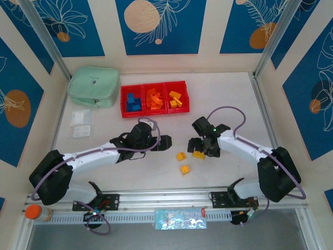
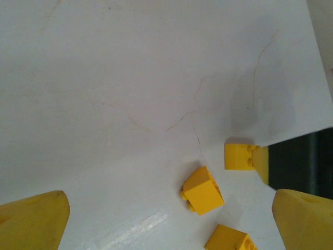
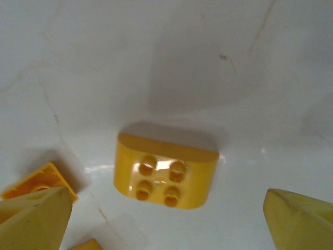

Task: Sort the legos into containers by color
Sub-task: Pick up the lego from the bottom-center of the table.

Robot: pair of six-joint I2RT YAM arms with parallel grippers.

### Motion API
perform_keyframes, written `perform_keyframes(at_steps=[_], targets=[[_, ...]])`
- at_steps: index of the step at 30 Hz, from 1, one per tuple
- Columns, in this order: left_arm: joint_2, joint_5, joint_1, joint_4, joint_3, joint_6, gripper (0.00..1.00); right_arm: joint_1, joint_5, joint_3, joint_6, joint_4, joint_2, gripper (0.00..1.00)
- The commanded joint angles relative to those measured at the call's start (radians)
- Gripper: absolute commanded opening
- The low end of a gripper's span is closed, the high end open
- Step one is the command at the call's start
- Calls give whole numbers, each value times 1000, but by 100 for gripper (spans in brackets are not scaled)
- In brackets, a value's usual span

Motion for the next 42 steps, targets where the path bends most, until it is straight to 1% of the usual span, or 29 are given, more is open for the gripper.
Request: perform_keyframes(at_steps=[1,4,14,18,21,23,30,33,36,42], targets=[[24,-15,-13,40,-6,-20,99,5,32,-34,91,-7,-15,97],[36,-13,-12,46,1,-18,99,14,-8,-49,99,52,8,97],[49,-12,-12,28,21,-7,99,62,57,5,155,38,119,96],[53,-10,-12,33,22,-9,99,70,43,5,149,68,136,90],[56,-7,-12,33,27,-7,99,76,58,17,147,63,157,85],[60,-1,-12,31,32,-6,99,76,41,24,137,68,171,81],[54,-4,-12,28,30,-6,99,75,23,14,122,86,172,63],[53,-6,-13,19,32,-3,99,74,29,19,102,82,158,58],[48,-7,-13,15,36,0,99,68,26,20,82,83,132,55],[18,-18,-6,-6,48,26,99,38,25,77,-3,58,68,54]])
